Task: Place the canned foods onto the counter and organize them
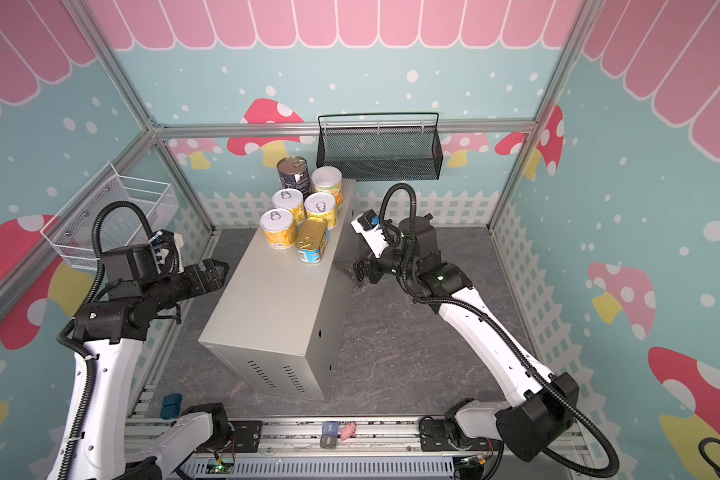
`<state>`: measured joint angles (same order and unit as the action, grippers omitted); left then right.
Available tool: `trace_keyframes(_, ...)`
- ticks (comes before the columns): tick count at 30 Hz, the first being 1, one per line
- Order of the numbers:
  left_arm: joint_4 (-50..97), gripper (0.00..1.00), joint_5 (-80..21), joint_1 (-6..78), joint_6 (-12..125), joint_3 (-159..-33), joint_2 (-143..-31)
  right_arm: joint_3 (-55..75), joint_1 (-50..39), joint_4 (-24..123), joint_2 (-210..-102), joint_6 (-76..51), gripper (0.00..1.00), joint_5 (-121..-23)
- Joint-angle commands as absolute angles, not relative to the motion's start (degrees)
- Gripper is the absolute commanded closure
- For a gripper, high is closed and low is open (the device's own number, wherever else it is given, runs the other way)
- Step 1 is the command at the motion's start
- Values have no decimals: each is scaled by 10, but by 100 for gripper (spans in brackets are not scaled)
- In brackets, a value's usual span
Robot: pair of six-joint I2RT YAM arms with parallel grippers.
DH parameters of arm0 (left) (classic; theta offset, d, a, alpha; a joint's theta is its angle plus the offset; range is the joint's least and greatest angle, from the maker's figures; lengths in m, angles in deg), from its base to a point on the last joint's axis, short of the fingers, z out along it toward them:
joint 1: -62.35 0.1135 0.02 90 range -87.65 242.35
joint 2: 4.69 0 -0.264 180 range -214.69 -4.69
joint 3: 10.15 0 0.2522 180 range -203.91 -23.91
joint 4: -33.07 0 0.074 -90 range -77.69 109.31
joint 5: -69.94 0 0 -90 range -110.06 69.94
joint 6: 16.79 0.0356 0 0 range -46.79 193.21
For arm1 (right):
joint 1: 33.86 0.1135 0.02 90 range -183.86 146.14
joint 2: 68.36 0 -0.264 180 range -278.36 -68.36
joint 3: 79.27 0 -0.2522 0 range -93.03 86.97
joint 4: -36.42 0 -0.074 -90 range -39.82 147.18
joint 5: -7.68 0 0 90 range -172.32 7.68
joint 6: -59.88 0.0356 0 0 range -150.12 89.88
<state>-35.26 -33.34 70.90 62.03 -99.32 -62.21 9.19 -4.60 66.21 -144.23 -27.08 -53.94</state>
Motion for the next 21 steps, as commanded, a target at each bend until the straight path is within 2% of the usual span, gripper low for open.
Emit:
trace_keyframes(1,-340,1,-331,714,619,-982,-622,70,-43,651,-1450,-280,0,-544)
trace_keyframes(21,-269,1,-318,714,600,-894,-623,32,-37,649,-1497,-280,1,-531)
